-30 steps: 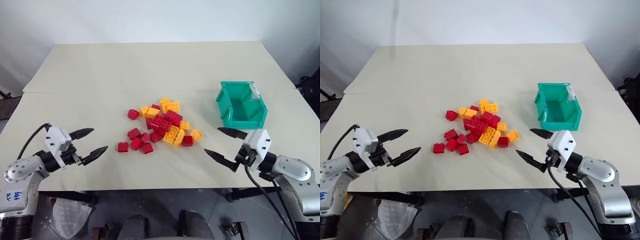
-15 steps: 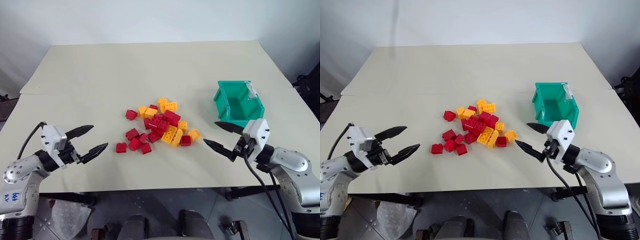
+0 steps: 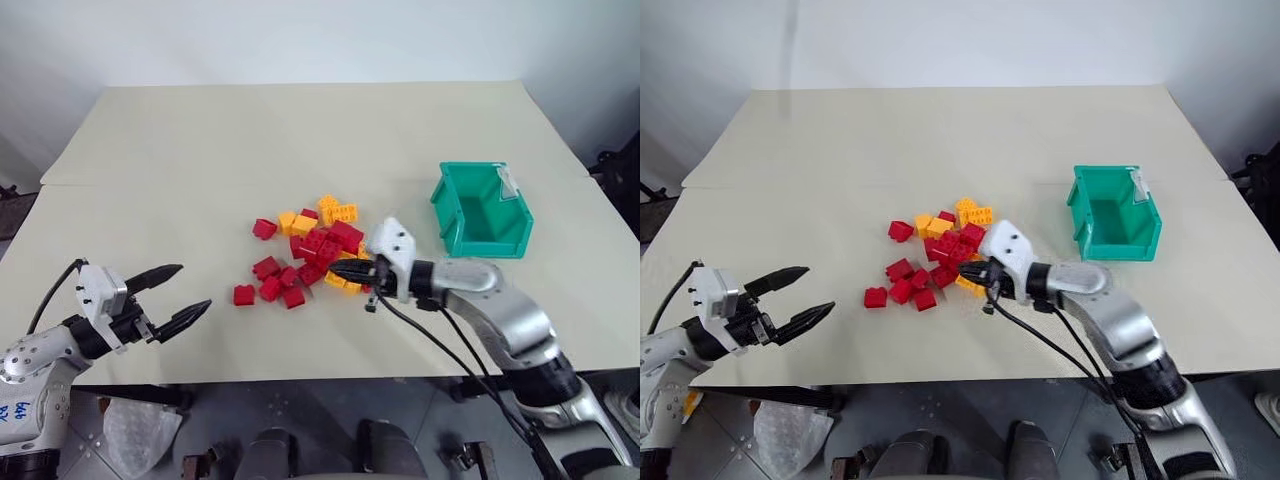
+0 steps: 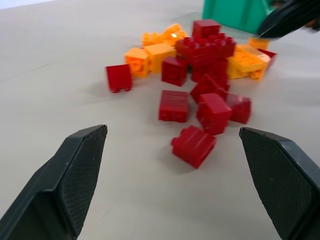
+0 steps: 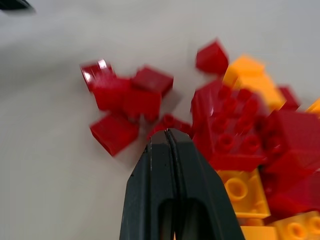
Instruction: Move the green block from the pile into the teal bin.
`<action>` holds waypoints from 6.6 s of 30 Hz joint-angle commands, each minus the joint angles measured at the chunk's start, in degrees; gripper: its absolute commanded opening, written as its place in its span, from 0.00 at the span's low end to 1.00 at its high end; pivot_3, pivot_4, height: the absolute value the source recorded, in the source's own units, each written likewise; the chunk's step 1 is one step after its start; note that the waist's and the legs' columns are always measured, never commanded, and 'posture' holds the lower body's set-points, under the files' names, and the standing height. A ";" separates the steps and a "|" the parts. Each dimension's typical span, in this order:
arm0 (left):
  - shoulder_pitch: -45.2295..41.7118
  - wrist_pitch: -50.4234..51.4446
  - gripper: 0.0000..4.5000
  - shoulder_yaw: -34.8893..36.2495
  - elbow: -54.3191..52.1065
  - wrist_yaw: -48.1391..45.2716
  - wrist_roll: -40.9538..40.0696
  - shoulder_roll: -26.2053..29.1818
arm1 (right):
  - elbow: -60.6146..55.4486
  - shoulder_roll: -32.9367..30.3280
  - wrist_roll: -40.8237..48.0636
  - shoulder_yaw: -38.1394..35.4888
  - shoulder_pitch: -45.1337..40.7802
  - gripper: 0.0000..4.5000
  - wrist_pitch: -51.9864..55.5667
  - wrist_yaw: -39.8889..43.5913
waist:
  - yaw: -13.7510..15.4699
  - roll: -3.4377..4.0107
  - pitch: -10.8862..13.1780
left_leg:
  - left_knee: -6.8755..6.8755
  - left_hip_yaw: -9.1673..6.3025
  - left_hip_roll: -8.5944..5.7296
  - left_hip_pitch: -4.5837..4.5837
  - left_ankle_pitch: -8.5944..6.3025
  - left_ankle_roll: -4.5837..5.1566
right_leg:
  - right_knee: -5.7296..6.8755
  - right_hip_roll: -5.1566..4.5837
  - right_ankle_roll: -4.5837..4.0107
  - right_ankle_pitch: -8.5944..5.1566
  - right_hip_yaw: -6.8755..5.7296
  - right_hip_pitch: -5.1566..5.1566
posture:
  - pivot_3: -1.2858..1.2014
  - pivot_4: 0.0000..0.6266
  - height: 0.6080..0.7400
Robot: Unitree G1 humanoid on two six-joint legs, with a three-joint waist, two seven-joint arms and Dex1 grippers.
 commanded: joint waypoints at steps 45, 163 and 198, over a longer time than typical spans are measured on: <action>-10.37 1.92 1.00 -10.73 -4.01 11.26 4.64 -7.38 | 10.00 3.16 -2.62 -5.06 -11.92 0.20 5.23 8.19 | -1.22 -0.01 0.00 | 0.02 0.01 0.04 0.00 0.02 -0.07 | 0.24 0.05 0.01 0.01 -0.09 -0.11 | 0.52 0.24 1.00; -17.63 2.35 1.00 -14.44 0.66 6.60 4.30 -10.86 | 6.13 -12.41 -1.10 -12.07 -0.67 0.70 9.27 9.87 | 0.40 -0.10 -0.02 | 0.07 0.10 0.03 -0.01 0.04 -0.06 | -0.10 0.02 0.05 0.03 -0.34 0.10 | 0.52 0.24 1.00; -16.49 2.16 1.00 -14.45 -0.64 8.03 4.33 -11.74 | 16.89 -5.14 -4.71 -5.71 -9.94 0.32 2.65 13.49 | 0.22 -0.09 -0.02 | 0.07 0.05 0.03 -0.03 0.05 -0.07 | -0.06 0.02 0.05 0.03 -0.41 0.09 | 0.52 0.24 1.00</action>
